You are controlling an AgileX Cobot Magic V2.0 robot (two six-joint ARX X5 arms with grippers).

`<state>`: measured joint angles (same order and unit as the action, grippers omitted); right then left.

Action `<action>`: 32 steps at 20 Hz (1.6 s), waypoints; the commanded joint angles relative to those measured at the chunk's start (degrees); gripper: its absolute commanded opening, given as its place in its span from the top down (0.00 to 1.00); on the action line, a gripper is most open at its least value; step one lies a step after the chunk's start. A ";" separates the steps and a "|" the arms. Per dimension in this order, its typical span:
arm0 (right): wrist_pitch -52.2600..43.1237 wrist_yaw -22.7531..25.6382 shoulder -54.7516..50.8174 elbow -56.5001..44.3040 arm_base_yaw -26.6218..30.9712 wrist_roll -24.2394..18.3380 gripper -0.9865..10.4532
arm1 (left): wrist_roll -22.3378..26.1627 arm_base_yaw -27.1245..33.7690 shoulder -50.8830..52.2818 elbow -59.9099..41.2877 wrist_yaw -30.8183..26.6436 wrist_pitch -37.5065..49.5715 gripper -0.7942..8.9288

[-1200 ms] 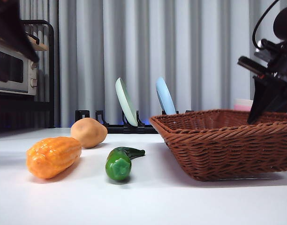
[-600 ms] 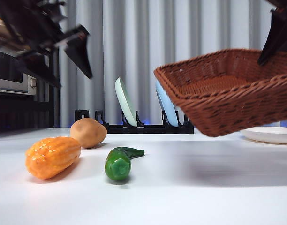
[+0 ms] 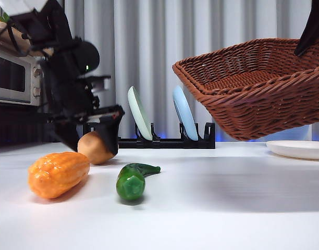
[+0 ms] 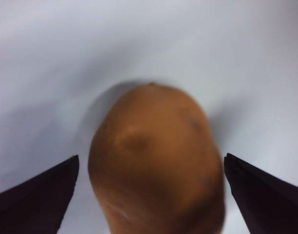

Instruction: Pick up the basket,pick up the corn from the table,pick up the potato from the table,pick up the cucumber from the table,put all items into the basket

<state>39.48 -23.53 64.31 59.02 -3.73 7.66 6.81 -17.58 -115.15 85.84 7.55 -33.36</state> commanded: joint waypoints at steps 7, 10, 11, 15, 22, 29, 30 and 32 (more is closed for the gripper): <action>-1.57 -0.44 0.15 0.52 -0.04 0.02 0.92 | 1.20 -0.44 3.74 2.23 0.04 -4.20 0.93; -3.87 -0.57 2.10 0.52 -0.37 0.92 0.92 | 0.63 -0.46 11.50 2.34 0.07 -8.61 0.93; -4.70 -0.59 3.32 0.52 -0.85 1.53 0.92 | 0.46 -0.50 14.75 2.34 0.11 -9.60 0.93; -9.25 -0.59 9.99 0.52 -3.74 3.43 0.92 | -3.52 -2.93 27.45 2.34 0.96 -9.92 0.93; -18.67 -0.61 17.57 0.52 -13.16 9.31 0.92 | -5.16 -17.25 30.29 2.25 -1.95 -11.67 0.93; -23.78 -8.26 17.53 0.52 -15.96 14.01 0.92 | -7.37 -26.29 22.12 2.25 -11.21 -10.84 0.93; -23.85 -8.79 17.40 0.52 -15.96 14.40 0.92 | -7.96 -26.60 20.37 2.25 -12.13 -10.91 0.93; -23.85 -9.55 17.22 0.52 -15.80 14.45 0.92 | -8.41 -26.82 17.46 2.25 -12.96 -10.97 0.93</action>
<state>16.69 -32.27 82.00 59.05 -19.57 20.84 -0.73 -44.10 -97.43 88.51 -5.26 -44.53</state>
